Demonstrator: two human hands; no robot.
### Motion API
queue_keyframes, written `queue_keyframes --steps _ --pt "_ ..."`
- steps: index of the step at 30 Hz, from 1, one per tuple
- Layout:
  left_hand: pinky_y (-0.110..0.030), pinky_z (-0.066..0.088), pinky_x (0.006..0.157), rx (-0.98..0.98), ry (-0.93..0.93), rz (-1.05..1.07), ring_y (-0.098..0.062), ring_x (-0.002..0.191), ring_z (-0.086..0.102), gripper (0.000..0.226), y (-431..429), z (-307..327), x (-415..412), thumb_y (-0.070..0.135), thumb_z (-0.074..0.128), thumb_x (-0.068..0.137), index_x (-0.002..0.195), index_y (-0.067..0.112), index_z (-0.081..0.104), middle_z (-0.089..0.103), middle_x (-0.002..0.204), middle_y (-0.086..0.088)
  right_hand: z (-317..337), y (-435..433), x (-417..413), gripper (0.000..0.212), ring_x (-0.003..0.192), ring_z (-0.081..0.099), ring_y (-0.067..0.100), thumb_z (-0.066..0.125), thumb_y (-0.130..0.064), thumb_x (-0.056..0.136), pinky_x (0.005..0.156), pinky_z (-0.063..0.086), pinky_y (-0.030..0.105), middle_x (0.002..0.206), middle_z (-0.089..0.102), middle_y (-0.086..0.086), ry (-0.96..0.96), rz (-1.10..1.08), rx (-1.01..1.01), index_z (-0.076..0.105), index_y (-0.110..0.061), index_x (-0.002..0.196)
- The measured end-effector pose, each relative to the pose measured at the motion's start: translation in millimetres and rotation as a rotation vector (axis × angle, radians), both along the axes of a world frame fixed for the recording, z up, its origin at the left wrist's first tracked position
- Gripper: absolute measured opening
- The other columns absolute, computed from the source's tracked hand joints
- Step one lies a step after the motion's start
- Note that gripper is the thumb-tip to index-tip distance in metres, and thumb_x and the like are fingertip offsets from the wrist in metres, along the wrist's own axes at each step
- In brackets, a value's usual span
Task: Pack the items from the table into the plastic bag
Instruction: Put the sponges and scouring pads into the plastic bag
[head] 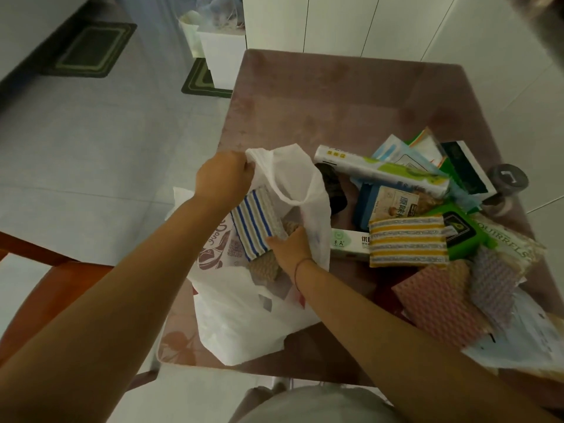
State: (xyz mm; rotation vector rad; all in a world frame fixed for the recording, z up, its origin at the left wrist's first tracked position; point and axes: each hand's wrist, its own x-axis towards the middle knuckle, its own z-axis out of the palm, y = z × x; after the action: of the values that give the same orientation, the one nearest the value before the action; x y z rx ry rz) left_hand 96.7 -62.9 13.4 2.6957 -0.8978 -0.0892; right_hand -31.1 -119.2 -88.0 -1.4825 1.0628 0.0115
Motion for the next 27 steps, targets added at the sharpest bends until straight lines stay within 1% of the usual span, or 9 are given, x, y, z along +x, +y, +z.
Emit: queue_keyframes --steps 3,6,8,10,13,15,18,24,27 --pt "-0.033 0.036 0.060 0.023 0.010 -0.013 -0.022 0.062 0.048 0.035 -4.1 -2.8 -1.0 0.028 0.036 0.100 0.075 0.008 0.050 0.044 0.061 -0.003 14.5 -8.0 -17.4 0.082 0.136 0.033 0.023 0.063 -0.011 0.082 0.114 0.027 0.032 0.149 0.029 0.007 -0.029 0.166 -0.139 0.013 -0.009 0.147" --pt "-0.033 0.037 0.062 0.020 0.028 -0.046 -0.023 0.064 0.050 0.036 -8.8 -6.1 -3.5 0.030 0.036 0.100 0.073 0.011 0.049 0.045 0.060 -0.002 41.4 -29.4 -49.3 0.044 0.120 0.045 0.018 0.060 -0.012 0.086 0.107 0.035 0.029 0.132 0.043 0.009 -0.112 0.337 -0.396 0.046 -0.007 0.128" --pt "-0.032 0.040 0.063 0.012 0.038 -0.062 -0.023 0.063 0.052 0.037 -11.9 -8.5 -4.9 0.032 0.036 0.100 0.071 0.013 0.050 0.047 0.061 -0.002 57.0 -52.2 -76.7 0.029 0.111 0.051 0.018 0.061 -0.010 0.085 0.099 0.042 0.029 0.122 0.051 0.007 -0.148 0.371 -0.562 0.059 -0.010 0.115" --pt "-0.031 0.040 0.062 0.001 0.036 -0.077 -0.021 0.060 0.052 0.038 -13.5 -10.0 -6.7 0.033 0.036 0.100 0.070 0.014 0.051 0.049 0.061 -0.002 69.7 -78.5 -110.2 0.032 0.113 0.049 0.021 0.066 -0.014 0.082 0.099 0.040 0.032 0.121 0.053 0.006 -0.054 0.340 -0.768 0.060 -0.013 0.114" --pt "-0.029 0.037 0.060 -0.005 0.036 -0.082 -0.020 0.057 0.051 0.038 -13.8 -11.2 -9.5 0.031 0.038 0.099 0.072 0.013 0.055 0.051 0.061 -0.003 80.2 -109.9 -167.8 0.063 0.122 0.040 0.028 0.075 -0.039 0.071 0.101 0.038 0.047 0.131 0.044 0.007 0.272 0.258 -0.965 0.049 -0.019 0.125" --pt "-0.030 0.036 0.060 -0.008 0.034 -0.076 -0.022 0.057 0.051 0.037 -12.8 -12.2 -10.6 0.030 0.039 0.099 0.072 0.011 0.057 0.051 0.060 -0.003 77.2 -117.5 -202.6 0.085 0.126 0.037 0.030 0.075 -0.055 0.064 0.103 0.035 0.050 0.136 0.038 0.008 0.462 0.228 -0.897 0.039 -0.020 0.133" --pt "-0.030 0.034 0.060 -0.025 0.020 -0.070 -0.024 0.058 0.049 0.037 -11.2 -12.4 -11.8 0.027 0.043 0.097 0.064 0.013 0.052 0.046 0.056 -0.001 63.1 -111.7 -234.4 0.094 0.126 0.039 0.031 0.072 -0.062 0.061 0.104 0.031 0.048 0.138 0.040 0.007 0.569 0.213 -0.823 0.030 -0.025 0.136" --pt "-0.031 0.039 0.058 0.011 -0.013 -0.044 -0.031 0.062 0.056 0.036 -10.9 -7.8 -12.0 0.026 0.043 0.096 0.068 0.009 0.056 0.055 0.063 -0.010 48.8 -115.7 -234.5 0.083 0.125 0.039 0.031 0.070 -0.057 0.068 0.101 0.026 0.043 0.133 0.044 0.008 0.705 0.217 -0.814 0.036 -0.021 0.134" --pt "-0.029 0.038 0.056 0.035 -0.031 -0.021 -0.029 0.060 0.056 0.037 -10.8 -6.5 -13.2 0.027 0.042 0.097 0.075 0.006 0.062 0.058 0.064 -0.011 53.3 -127.2 -232.4 0.062 0.119 0.046 0.030 0.071 -0.042 0.076 0.099 0.035 0.043 0.130 0.050 0.009 0.493 0.222 -0.755 0.049 -0.018 0.128"
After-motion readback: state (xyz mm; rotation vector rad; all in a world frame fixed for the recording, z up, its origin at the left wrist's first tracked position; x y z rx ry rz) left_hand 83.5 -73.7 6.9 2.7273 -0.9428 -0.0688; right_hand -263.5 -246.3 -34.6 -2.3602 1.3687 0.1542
